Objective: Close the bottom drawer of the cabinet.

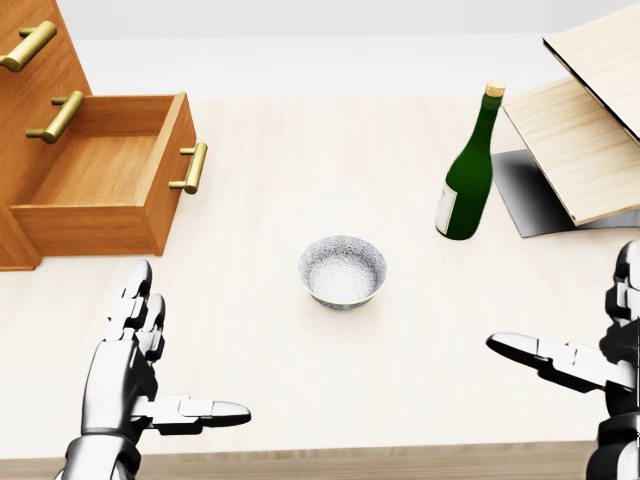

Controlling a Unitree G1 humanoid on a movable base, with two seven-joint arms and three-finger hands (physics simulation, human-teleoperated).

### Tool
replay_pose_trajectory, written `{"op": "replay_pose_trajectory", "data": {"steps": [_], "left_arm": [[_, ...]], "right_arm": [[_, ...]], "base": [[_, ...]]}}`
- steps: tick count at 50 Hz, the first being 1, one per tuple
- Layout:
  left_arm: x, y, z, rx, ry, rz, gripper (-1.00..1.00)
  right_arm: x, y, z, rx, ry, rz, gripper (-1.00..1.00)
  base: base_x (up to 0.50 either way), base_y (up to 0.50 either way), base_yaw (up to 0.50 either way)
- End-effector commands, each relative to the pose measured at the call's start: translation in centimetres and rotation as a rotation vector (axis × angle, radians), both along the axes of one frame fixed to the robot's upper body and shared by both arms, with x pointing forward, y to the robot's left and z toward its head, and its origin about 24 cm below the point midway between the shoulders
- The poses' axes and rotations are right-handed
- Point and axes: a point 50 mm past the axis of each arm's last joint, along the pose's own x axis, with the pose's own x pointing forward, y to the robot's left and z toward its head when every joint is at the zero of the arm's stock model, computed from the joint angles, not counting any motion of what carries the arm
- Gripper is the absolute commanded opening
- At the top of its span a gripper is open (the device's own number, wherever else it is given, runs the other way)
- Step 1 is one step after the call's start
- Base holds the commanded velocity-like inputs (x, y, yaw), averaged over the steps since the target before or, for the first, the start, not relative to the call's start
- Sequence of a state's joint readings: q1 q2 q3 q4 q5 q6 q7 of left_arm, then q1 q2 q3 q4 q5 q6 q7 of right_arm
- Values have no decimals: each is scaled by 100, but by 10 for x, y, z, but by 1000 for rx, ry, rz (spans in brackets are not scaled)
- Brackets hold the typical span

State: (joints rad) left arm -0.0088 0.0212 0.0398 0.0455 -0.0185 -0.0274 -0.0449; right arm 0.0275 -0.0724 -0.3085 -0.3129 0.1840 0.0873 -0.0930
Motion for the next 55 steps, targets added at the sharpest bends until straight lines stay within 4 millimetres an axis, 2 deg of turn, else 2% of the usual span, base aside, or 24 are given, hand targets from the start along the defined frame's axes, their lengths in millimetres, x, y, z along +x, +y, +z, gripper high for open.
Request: {"op": "replay_pose_trajectory", "data": {"steps": [1, 15, 41, 55], "left_arm": [[0, 0, 1, 2, -3, 0, 100], [-1, 0, 1, 3, -2, 1, 100], [1, -1, -2, 4, 5, -2, 100], [1, 0, -4, 6, 7, -1, 100]], "right_arm": [[-20, -33, 25, 38, -123, -149, 100], [-21, -39, 26, 47, -128, -171, 100], [-23, -36, 30, 56, -154, -145, 100], [-23, -35, 28, 55, -146, -139, 100]], "base": [[0, 0, 0], [0, 0, 0], [0, 0, 0], [19, 0, 0]]}}
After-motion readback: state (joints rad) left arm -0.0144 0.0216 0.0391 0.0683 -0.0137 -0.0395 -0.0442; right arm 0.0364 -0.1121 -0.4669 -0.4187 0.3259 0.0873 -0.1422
